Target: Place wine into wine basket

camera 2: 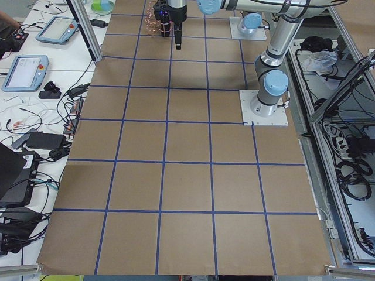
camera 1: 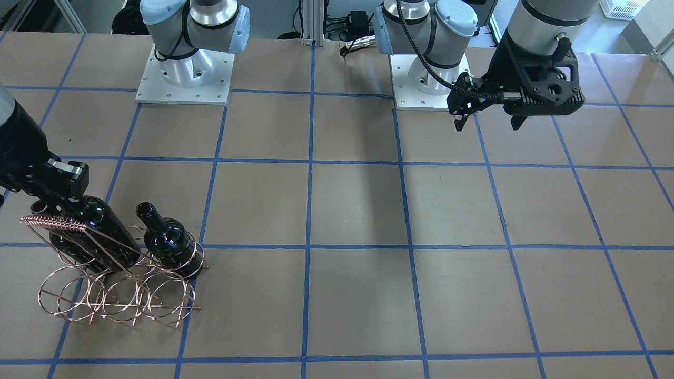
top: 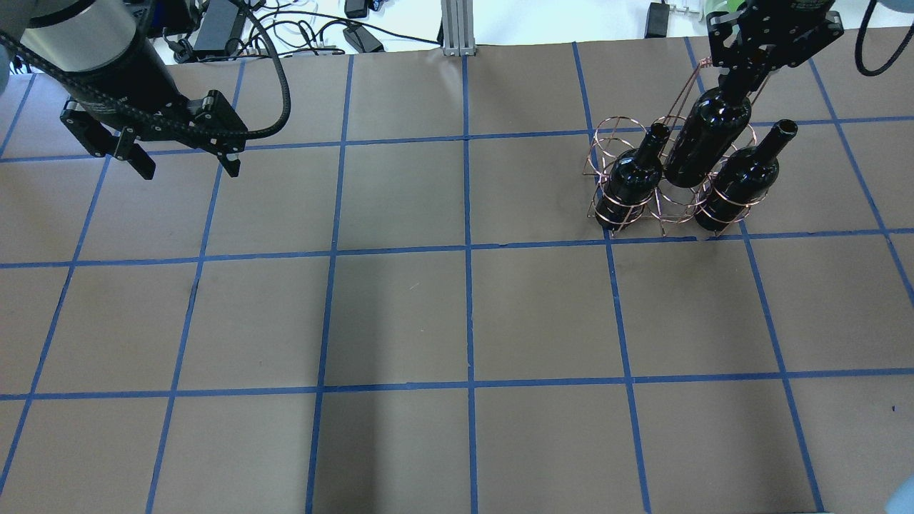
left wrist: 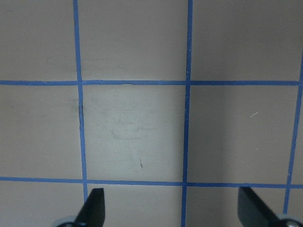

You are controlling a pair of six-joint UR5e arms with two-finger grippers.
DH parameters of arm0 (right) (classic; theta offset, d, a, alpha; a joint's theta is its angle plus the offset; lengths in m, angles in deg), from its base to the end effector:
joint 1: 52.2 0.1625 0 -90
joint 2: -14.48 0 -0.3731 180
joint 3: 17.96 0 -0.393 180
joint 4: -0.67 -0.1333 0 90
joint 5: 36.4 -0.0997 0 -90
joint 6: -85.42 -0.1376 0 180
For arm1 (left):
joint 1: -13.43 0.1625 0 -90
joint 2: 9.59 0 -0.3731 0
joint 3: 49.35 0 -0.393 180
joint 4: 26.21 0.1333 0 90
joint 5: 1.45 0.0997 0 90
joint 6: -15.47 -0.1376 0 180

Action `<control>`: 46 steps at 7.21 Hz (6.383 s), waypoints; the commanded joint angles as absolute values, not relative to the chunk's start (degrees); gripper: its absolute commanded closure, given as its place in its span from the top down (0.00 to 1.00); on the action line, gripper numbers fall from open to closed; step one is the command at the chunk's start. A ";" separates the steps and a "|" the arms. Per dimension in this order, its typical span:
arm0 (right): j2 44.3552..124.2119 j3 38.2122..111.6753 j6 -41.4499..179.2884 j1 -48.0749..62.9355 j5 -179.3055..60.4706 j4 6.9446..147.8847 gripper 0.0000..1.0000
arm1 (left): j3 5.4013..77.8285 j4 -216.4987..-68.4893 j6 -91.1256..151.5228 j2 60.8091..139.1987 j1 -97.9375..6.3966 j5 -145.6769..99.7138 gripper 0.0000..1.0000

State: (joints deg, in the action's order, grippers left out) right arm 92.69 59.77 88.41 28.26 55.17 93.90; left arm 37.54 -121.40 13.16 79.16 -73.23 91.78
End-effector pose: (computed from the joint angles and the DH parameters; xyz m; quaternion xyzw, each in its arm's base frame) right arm 0.0320 -0.5911 0.4002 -0.0575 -0.9977 0.0307 0.0171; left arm -0.0973 -0.4879 0.4266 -0.0088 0.9995 0.0086 0.0278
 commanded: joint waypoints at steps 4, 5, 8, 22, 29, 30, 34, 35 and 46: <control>92.70 62.09 88.41 28.04 54.48 93.92 0.01 | 37.57 -121.40 13.10 79.18 -73.23 91.80 1.00; 92.79 62.63 88.15 28.13 54.48 93.92 0.01 | 37.57 -121.40 13.10 79.09 -73.23 91.80 1.00; 92.18 62.72 88.58 28.22 54.48 95.84 0.01 | 37.57 -121.40 13.10 79.09 -73.23 91.89 1.00; 104.08 68.70 89.20 30.92 54.66 89.32 1.00 | 37.83 -121.23 13.89 78.21 -73.32 89.54 1.00; 112.04 69.14 87.81 33.82 54.66 80.47 1.00 | 37.92 -121.22 13.01 78.21 -73.32 89.25 1.00; 110.99 69.14 81.70 38.46 54.92 82.13 1.00 | 37.92 -121.22 13.01 78.30 -73.32 89.25 1.00; 108.25 69.31 79.62 43.42 57.03 85.48 1.00 | 37.92 -121.22 13.01 78.30 -73.32 89.43 1.00; 108.78 69.31 79.53 43.42 56.77 85.74 1.00 | 37.92 -121.22 13.01 78.30 -73.24 89.34 1.00; 108.34 69.58 76.01 42.55 56.94 89.79 1.00 | 37.83 -121.05 13.54 78.56 -73.41 89.25 1.00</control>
State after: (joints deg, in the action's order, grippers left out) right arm 108.50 69.62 75.51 42.97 56.67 89.51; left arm 37.87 -121.06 13.56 78.58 -73.39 89.23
